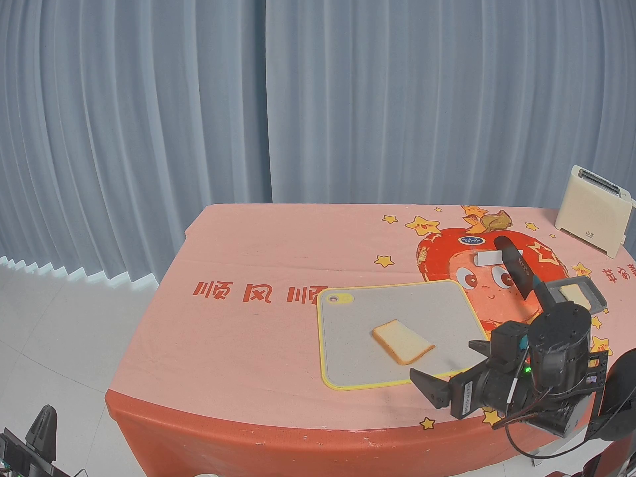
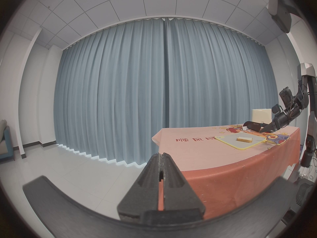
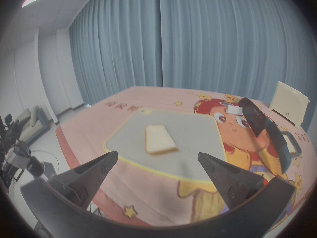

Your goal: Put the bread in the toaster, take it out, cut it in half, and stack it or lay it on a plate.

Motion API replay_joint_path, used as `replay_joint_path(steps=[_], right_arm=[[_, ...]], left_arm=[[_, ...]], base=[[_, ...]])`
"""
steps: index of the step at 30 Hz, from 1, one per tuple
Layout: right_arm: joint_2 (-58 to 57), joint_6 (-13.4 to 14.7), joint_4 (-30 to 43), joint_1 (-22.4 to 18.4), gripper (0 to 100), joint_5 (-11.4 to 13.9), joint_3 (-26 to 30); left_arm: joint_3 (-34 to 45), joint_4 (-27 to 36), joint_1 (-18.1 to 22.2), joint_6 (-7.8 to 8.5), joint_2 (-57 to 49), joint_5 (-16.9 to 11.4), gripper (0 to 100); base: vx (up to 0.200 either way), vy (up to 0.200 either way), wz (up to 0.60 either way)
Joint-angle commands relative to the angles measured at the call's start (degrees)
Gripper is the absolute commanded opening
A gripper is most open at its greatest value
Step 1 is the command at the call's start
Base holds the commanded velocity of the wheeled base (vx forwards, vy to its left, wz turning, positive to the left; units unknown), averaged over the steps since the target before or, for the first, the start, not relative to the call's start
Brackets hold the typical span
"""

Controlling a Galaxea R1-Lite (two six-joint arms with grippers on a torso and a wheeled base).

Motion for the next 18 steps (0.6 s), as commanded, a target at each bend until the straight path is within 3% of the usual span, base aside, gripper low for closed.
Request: replay_joint_path(steps=[1, 6, 9, 18], right_arm=[[5.0, -1.1, -9.7, 1.1, 100, -0.2, 2.4], [4.6, -7.0, -12.1, 1.0, 100, -0.2, 1.6], [4.6, -10.5, -11.6, 0.1, 100, -0.2, -1.5], [7.9, -14.2, -7.5, -0.3, 100, -0.1, -10.5]], left_arm=[[1.0, 0.0, 0.0, -0.05, -0.9, 0.0, 0], [1.0, 0.0, 0.0, -0.05, -0.9, 0.0, 0], [1.0, 0.0, 0.0, -0.05, -0.9, 0.0, 0], [1.0, 0.0, 0.0, -0.05, -0.9, 0.0, 0]], base=[[0.000, 0.000, 0.00], [0.000, 0.000, 0.00], [0.000, 0.000, 0.00], [0.000, 0.000, 0.00]])
